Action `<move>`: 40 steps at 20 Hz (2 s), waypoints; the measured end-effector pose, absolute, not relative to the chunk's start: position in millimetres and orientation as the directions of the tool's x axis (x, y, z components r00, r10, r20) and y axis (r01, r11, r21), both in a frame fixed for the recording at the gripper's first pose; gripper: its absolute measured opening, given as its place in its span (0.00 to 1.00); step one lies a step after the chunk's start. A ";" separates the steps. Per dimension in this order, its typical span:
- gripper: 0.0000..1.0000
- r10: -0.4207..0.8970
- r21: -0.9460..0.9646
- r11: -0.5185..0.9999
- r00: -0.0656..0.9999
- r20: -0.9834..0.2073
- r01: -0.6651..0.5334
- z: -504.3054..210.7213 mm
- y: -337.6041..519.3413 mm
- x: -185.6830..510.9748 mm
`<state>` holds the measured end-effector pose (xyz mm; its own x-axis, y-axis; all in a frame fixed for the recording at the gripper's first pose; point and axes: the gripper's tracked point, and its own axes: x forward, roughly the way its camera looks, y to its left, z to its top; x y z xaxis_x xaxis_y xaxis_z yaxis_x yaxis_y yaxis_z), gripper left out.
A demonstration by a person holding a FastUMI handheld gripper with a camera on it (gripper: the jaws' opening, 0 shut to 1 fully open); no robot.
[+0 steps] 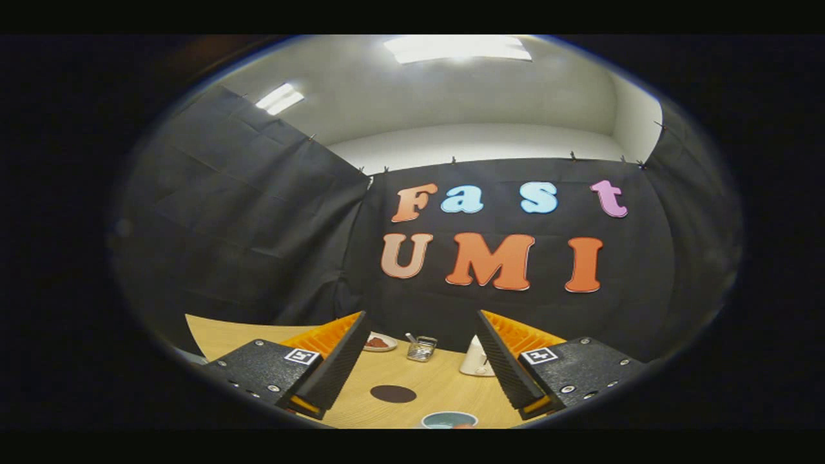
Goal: Take the bottle from table, then pour the juice into the cup, finally place the bottle on the coaster
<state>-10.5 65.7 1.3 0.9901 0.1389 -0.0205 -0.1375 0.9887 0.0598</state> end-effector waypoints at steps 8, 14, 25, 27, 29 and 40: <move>0.98 0.201 0.096 0.976 0.978 -0.055 -0.195 -12.8 114.4 -12.4; 0.98 0.239 0.195 0.959 0.957 -0.165 -0.206 -51.0 154.5 -14.9; 0.99 0.253 0.168 0.964 0.899 -0.357 -0.205 -131.7 215.3 -22.0; 0.98 0.262 0.169 0.962 0.892 -0.368 -0.213 -138.9 225.4 -22.9; 0.99 0.275 0.183 0.959 0.881 -0.386 -0.219 -147.7 233.7 -24.1; 0.99 0.255 0.278 0.952 0.831 -0.494 -0.128 -185.6 264.0 -20.0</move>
<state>-20.0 264.0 -185.6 0.8310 0.2554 -0.4941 -0.1276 0.9522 0.2776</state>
